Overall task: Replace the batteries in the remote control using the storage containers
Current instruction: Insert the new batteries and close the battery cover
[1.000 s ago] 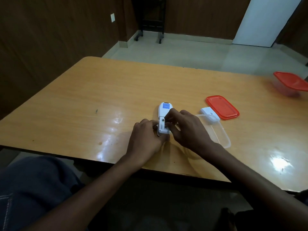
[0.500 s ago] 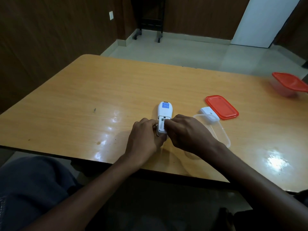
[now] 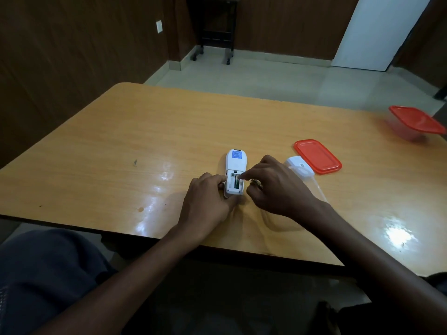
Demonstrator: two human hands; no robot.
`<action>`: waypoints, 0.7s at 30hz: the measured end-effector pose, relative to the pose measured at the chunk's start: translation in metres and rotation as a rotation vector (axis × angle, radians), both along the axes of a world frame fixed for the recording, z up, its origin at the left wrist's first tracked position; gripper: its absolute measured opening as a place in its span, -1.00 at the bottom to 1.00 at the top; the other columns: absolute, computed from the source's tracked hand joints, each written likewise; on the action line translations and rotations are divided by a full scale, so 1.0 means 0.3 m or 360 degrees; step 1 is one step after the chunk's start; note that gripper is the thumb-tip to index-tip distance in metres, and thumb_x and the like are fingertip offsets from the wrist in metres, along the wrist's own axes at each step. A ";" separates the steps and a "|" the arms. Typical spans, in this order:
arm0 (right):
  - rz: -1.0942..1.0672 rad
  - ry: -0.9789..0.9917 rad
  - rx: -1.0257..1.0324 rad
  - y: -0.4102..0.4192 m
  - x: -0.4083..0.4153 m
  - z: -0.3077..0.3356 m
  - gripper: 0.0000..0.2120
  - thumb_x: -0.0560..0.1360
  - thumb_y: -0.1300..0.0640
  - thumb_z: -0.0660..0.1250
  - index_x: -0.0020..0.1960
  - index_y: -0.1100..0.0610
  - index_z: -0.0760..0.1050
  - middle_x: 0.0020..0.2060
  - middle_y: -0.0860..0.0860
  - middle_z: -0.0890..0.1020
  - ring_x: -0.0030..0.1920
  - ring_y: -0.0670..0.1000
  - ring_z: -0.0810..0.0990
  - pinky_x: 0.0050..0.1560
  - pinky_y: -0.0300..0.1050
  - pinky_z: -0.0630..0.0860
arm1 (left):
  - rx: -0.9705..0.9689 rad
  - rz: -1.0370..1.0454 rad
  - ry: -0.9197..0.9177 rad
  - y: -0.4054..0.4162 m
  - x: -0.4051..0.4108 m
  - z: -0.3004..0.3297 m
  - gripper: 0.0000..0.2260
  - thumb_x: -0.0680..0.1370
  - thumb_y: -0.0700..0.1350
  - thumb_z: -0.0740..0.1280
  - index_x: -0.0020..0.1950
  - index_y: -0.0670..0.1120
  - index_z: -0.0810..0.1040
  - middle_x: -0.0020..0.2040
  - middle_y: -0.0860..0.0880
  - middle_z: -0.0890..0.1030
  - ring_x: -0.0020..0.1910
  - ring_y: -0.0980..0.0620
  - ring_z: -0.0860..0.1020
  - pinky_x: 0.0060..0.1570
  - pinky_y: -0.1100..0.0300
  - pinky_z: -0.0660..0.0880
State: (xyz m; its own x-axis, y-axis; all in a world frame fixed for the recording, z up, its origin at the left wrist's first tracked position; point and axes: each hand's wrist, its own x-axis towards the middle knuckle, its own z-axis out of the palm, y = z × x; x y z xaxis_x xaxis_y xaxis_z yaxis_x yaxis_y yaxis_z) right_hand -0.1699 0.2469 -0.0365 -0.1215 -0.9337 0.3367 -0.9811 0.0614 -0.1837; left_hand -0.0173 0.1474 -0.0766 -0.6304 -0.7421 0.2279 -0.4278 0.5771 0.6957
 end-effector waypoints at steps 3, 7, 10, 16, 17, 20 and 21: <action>-0.0213 0.0233 0.0020 0.010 -0.023 -0.002 -0.77 0.47 0.13 0.37 0.08 0.11 0.71 -0.21 0.00 0.73 -0.05 0.08 0.48 -0.20 0.03 0.53 | 0.0002 0.0024 -0.0018 0.002 -0.002 0.002 -0.49 0.44 0.14 0.52 0.36 0.05 0.59 0.16 0.00 0.63 0.16 -0.01 0.56 0.00 0.11 0.54; -0.0417 0.0458 0.0262 0.005 -0.022 -0.013 -0.77 0.54 0.02 0.26 0.05 0.00 0.68 -0.17 -0.08 0.71 0.04 0.05 0.40 -0.15 -0.06 0.29 | 0.0000 0.0044 -0.0017 0.006 -0.003 0.006 -0.51 0.43 0.12 0.53 0.34 0.05 0.60 0.13 -0.01 0.63 0.16 0.00 0.55 -0.02 0.15 0.52; -0.0441 0.0458 0.0306 -0.001 -0.015 -0.009 -0.74 0.54 0.05 0.25 0.12 0.01 0.65 -0.12 -0.06 0.71 0.07 0.08 0.41 -0.13 -0.05 0.27 | 0.0005 0.0046 -0.0023 0.004 -0.003 0.004 -0.51 0.42 0.13 0.54 0.33 0.07 0.61 0.13 0.00 0.64 0.15 0.00 0.57 0.02 0.07 0.57; -0.0377 -0.0018 -0.0039 -0.012 0.011 -0.012 -0.65 0.51 0.14 0.30 0.27 0.04 0.59 -0.17 0.00 0.68 -0.05 0.07 0.47 -0.15 0.02 0.51 | -0.0014 0.0037 -0.0027 0.003 -0.004 0.005 -0.47 0.45 0.15 0.51 0.37 0.02 0.58 0.14 -0.01 0.63 0.15 -0.01 0.57 0.04 0.05 0.57; -0.0371 -0.0094 -0.0107 -0.015 0.018 -0.013 -0.69 0.50 0.14 0.32 0.23 0.04 0.60 -0.19 -0.02 0.68 -0.08 0.06 0.51 -0.17 0.03 0.52 | -0.0019 0.0036 -0.0025 0.004 -0.004 0.005 -0.48 0.45 0.15 0.51 0.37 0.02 0.58 0.13 -0.01 0.63 0.15 -0.02 0.56 0.03 0.07 0.56; -0.0350 -0.0338 -0.0254 -0.021 0.040 -0.024 -0.81 0.50 0.14 0.39 0.11 0.04 0.55 -0.21 -0.08 0.70 -0.18 0.03 0.61 -0.18 0.05 0.56 | -0.0030 0.0036 -0.0036 0.005 -0.005 0.005 -0.49 0.47 0.13 0.50 0.39 0.01 0.58 0.15 -0.01 0.63 0.15 0.00 0.56 -0.02 0.17 0.49; -0.0354 -0.0436 -0.0289 -0.022 0.046 -0.027 -0.81 0.50 0.14 0.41 0.10 0.05 0.54 -0.21 -0.08 0.71 -0.19 0.02 0.63 -0.17 0.05 0.57 | -0.0034 0.0037 -0.0044 0.007 -0.005 0.005 -0.48 0.47 0.13 0.50 0.40 0.01 0.57 0.17 -0.01 0.62 0.16 0.00 0.56 -0.02 0.19 0.48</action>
